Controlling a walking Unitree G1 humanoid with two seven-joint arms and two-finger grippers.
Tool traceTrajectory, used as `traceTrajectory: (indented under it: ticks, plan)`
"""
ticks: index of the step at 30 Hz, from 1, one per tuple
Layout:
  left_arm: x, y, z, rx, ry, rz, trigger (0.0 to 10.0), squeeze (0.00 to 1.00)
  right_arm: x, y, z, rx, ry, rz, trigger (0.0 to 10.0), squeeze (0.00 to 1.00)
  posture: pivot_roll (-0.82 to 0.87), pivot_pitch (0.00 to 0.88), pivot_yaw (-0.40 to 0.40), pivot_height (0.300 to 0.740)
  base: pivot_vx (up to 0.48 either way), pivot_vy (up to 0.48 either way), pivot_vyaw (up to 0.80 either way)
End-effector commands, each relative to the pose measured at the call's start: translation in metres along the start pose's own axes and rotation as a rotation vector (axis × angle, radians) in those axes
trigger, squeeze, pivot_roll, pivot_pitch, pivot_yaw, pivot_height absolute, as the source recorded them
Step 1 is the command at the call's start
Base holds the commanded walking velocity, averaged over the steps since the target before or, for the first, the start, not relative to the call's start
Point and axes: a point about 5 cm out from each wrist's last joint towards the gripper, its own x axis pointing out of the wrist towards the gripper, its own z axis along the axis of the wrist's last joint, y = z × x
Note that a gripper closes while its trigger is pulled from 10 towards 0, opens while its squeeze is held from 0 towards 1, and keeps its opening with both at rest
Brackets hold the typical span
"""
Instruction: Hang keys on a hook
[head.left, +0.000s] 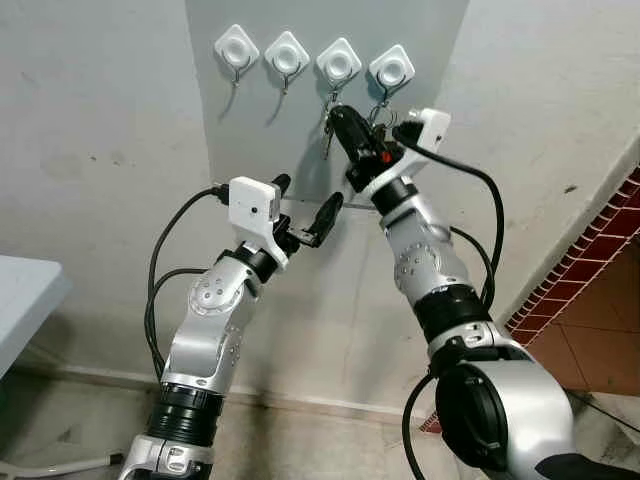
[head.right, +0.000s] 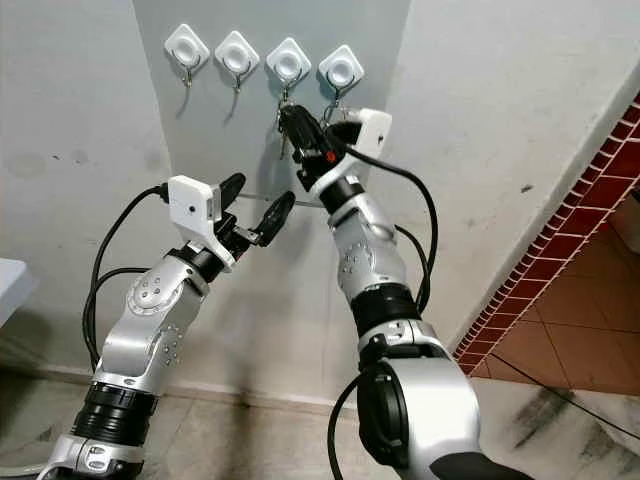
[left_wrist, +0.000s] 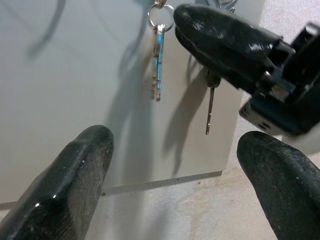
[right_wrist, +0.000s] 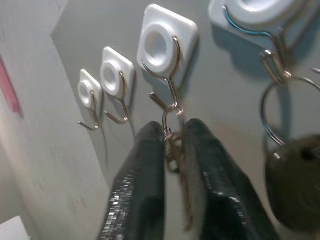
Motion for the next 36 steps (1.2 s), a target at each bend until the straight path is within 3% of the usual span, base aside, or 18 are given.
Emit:
traceTrajectory:
  ticks: [1, 15, 26, 28, 36]
  plan:
    - [-0.001, 0.001, 0.001, -0.007, 0.0, 0.015, 10.0, 0.0, -0.001, 0.002, 0.001, -0.033, -0.011, 0.012, 10.0, 1.0, 0.0, 0.0, -0.067, 0.74, 0.0, 0.0, 0.0]
    - [-0.005, 0.011, -0.013, -0.05, 0.034, 0.108, 10.0, 0.0, -0.042, -0.015, -0.021, -0.071, 0.007, -0.093, 10.0, 1.0, 0.0, 0.0, -0.065, 0.74, 0.0, 0.0, 0.0]
    - [-0.016, 0.02, -0.042, -0.071, 0.124, 0.186, 10.0, 0.0, -0.097, -0.037, -0.028, -0.111, 0.012, -0.284, 10.0, 1.0, -0.02, 0.0, -0.052, 0.74, 0.0, 0.0, 0.0]
    - [-0.021, 0.022, -0.052, -0.115, 0.152, 0.201, 10.0, 0.0, -0.114, -0.044, -0.031, -0.15, 0.04, -0.336, 10.0, 1.0, -0.03, 0.0, -0.044, 0.74, 0.0, 0.0, 0.0]
    - [-0.025, 0.029, -0.071, -0.178, 0.228, 0.236, 10.0, 0.0, -0.148, -0.054, -0.037, -0.182, 0.08, -0.476, 10.0, 1.0, -0.05, 0.0, -0.017, 0.74, 0.0, 0.0, 0.0]
